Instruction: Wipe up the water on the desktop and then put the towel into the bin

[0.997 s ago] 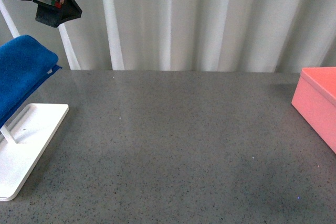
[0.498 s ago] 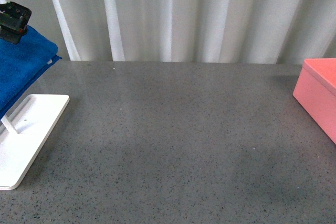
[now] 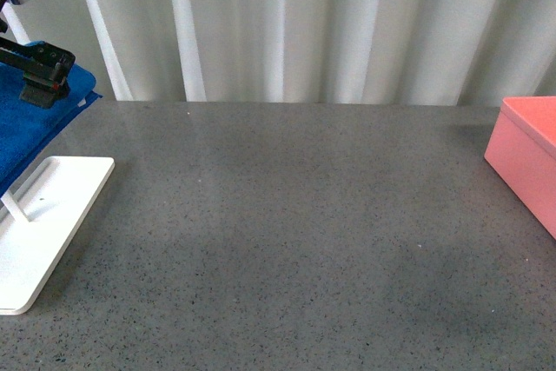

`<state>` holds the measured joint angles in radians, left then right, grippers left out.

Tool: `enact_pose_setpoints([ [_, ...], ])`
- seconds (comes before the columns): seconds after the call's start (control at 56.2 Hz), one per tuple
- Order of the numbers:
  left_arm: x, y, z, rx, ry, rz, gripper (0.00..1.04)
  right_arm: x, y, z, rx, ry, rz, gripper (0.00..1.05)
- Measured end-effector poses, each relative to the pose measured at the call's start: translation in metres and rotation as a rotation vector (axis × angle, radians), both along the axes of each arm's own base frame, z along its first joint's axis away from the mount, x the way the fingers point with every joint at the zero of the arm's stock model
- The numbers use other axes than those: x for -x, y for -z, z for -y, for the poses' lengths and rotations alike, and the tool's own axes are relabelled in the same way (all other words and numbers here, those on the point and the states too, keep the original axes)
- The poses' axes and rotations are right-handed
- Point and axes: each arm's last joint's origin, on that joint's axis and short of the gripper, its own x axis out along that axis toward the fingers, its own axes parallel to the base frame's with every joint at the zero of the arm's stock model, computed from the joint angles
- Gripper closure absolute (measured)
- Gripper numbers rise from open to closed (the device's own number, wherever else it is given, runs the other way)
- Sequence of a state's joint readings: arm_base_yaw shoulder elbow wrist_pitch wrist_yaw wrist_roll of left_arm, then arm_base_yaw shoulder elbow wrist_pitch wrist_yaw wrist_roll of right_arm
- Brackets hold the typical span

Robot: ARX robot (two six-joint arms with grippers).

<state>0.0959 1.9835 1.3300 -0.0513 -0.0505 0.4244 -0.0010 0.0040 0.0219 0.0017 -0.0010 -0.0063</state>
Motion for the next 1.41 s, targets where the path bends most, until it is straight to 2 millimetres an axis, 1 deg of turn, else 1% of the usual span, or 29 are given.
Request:
enact_pose_setpoints([
  [0.285,-0.004,0.010,-0.002,-0.031,-0.014,0.005,0.07,0.000,0.000,0.000,0.000,0.000,0.000,0.07],
  [0.409,-0.003,0.015,-0.005,-0.037,-0.019,0.005,0.07,0.000,0.000,0.000,0.000,0.000,0.000,0.07],
  [0.498,-0.002,0.017,-0.007,-0.044,-0.024,0.004,0.19,0.000,0.000,0.000,0.000,0.000,0.000,0.07],
  [0.552,-0.001,0.018,-0.008,-0.046,-0.025,0.003,0.29,0.000,0.000,0.000,0.000,0.000,0.000,0.07],
  [0.623,-0.001,0.019,-0.008,-0.054,-0.019,0.002,0.40,0.000,0.000,0.000,0.000,0.000,0.000,0.07],
  [0.659,-0.001,0.019,-0.008,-0.058,-0.016,0.001,0.47,0.000,0.000,0.000,0.000,0.000,0.000,0.07],
  [0.748,0.000,0.019,-0.009,-0.060,-0.018,0.000,0.60,0.000,0.000,0.000,0.000,0.000,0.000,0.07],
  [0.819,0.000,0.019,-0.010,-0.060,-0.019,0.002,0.72,0.000,0.000,0.000,0.000,0.000,0.000,0.07],
  [0.872,0.000,0.019,-0.010,-0.061,-0.019,0.003,0.78,0.000,0.000,0.000,0.000,0.000,0.000,0.07],
  [0.908,-0.001,0.019,-0.010,-0.061,-0.018,0.006,0.86,0.000,0.000,0.000,0.000,0.000,0.000,0.07],
  [0.961,-0.001,0.019,-0.010,-0.060,-0.018,0.007,0.92,0.000,0.000,0.000,0.000,0.000,0.000,0.07],
  [0.997,-0.001,0.018,-0.010,-0.060,-0.018,0.008,0.98,0.000,0.000,0.000,0.000,0.000,0.000,0.07],
  [1.033,0.000,0.018,-0.010,-0.059,-0.018,0.010,1.00,0.000,0.000,0.000,0.000,0.000,0.000,0.07],
  [1.193,0.002,0.009,-0.012,-0.030,-0.006,0.013,1.00,0.000,0.000,0.000,0.000,0.000,0.000,0.07],
  [1.246,0.003,0.001,-0.015,-0.006,-0.006,0.019,1.00,0.000,0.000,0.000,0.000,0.000,0.000,0.07],
  [1.353,0.005,-0.023,-0.021,0.003,-0.008,0.068,1.00,0.000,0.000,0.000,0.000,0.000,0.000,0.07],
  [1.406,0.006,-0.032,-0.023,0.010,-0.004,0.083,1.00,0.000,0.000,0.000,0.000,0.000,0.000,0.07],
])
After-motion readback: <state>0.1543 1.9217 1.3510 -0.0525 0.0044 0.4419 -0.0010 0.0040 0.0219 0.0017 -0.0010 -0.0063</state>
